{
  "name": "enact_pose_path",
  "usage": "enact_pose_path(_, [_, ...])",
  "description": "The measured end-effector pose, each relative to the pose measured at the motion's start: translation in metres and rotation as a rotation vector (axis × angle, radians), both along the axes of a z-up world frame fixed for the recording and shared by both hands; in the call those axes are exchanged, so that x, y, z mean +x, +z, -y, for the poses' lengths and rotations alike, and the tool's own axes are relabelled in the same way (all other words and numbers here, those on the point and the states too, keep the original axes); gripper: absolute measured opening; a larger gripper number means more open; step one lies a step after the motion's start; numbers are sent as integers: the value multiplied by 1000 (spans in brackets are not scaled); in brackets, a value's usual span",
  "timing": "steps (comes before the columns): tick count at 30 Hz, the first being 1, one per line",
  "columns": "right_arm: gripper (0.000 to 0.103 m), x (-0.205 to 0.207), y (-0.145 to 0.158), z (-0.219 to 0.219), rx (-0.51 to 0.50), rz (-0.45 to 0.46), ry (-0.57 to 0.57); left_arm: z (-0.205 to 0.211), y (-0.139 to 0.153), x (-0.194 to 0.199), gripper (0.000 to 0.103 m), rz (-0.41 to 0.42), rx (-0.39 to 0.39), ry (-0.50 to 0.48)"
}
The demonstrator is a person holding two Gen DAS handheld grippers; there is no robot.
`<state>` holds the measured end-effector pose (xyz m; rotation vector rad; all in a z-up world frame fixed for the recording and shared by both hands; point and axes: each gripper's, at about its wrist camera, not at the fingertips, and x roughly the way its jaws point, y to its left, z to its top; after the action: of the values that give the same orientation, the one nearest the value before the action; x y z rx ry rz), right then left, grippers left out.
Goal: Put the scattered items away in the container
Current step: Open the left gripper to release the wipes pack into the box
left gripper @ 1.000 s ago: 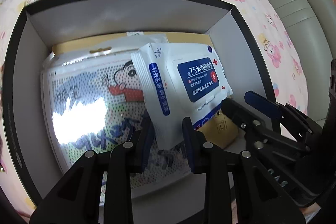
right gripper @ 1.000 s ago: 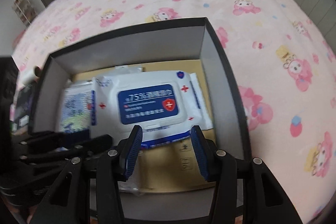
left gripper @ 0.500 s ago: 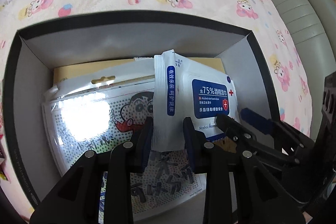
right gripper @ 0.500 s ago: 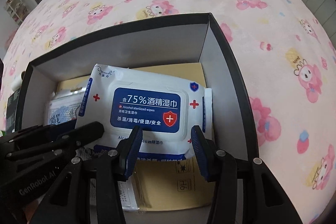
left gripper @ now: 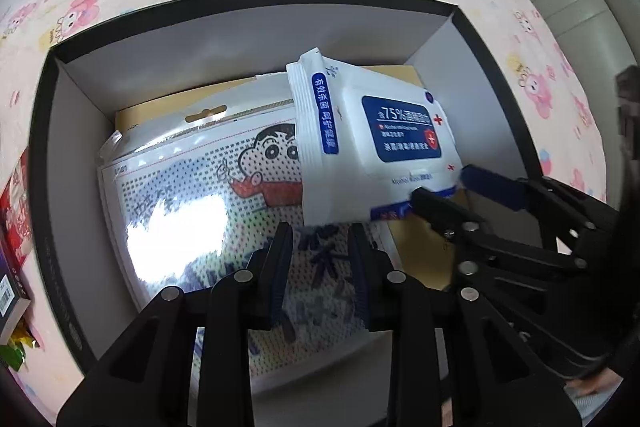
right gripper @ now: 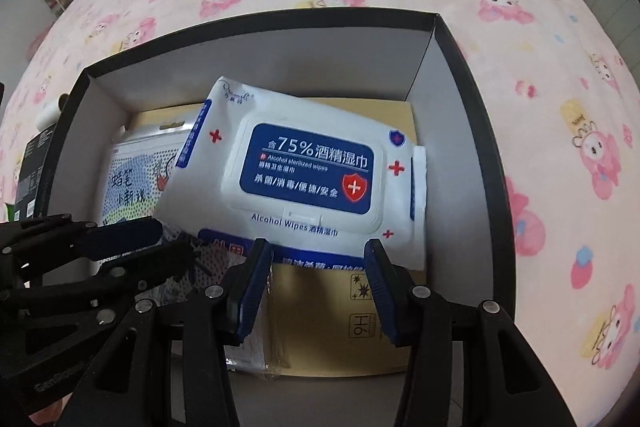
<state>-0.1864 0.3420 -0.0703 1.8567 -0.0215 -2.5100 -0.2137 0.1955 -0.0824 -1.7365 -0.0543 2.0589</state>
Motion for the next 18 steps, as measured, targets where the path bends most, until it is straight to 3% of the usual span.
enact_pose_path(9, [45,-22,-10,-18,-81,25,-98,0,-5,-23,26,-22,-18,58])
enact_pose_path(18, [44,-34,-12,-19,-60,3,-96,2,-6,-36,25,-13,-28,73])
